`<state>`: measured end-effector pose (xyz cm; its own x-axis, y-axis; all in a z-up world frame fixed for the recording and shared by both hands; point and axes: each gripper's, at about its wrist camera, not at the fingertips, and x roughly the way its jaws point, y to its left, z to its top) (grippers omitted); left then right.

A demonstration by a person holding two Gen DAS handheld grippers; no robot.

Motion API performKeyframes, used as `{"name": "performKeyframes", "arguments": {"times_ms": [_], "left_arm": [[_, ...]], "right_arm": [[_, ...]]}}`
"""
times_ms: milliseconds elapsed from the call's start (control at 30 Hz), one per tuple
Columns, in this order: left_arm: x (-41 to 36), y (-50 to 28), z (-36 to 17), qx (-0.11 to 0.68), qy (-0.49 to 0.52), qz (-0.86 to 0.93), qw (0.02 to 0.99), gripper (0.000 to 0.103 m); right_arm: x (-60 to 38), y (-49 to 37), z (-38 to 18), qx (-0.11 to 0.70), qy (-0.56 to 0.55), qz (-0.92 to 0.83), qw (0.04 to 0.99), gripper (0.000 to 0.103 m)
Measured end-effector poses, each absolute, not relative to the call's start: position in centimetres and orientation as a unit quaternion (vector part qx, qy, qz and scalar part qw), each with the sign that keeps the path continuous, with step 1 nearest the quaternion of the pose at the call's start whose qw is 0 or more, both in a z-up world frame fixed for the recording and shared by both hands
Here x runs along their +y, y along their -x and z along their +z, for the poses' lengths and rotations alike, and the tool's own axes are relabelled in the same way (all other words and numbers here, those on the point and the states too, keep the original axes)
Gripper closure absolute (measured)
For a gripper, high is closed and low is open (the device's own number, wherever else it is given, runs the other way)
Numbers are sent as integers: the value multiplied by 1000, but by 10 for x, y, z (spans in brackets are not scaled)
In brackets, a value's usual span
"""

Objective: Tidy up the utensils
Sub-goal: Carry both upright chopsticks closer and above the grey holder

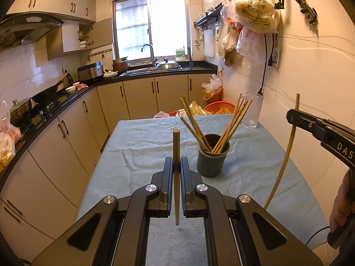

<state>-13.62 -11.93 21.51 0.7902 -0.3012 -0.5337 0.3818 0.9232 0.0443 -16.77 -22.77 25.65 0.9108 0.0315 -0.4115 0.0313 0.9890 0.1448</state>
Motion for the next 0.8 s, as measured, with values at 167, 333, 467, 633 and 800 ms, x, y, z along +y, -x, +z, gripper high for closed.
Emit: {"name": "performKeyframes", "arguments": {"times_ms": [167, 333, 467, 633, 800], "left_arm": [[-128, 132, 221, 273, -79, -198, 938, 97], [-135, 132, 227, 271, -90, -209, 935, 97], [-138, 130, 228, 273, -93, -213, 934, 97], [-142, 127, 228, 283, -91, -221, 929, 97], [-142, 127, 229, 283, -92, -222, 929, 97]], "right_arm": [[-232, 161, 256, 212, -87, 1, 973, 97], [-240, 157, 258, 213, -95, -1, 972, 97], [-245, 159, 263, 207, -96, -7, 974, 97], [-249, 157, 261, 207, -104, -7, 973, 97], [-252, 155, 257, 208, -114, -4, 971, 97]]}}
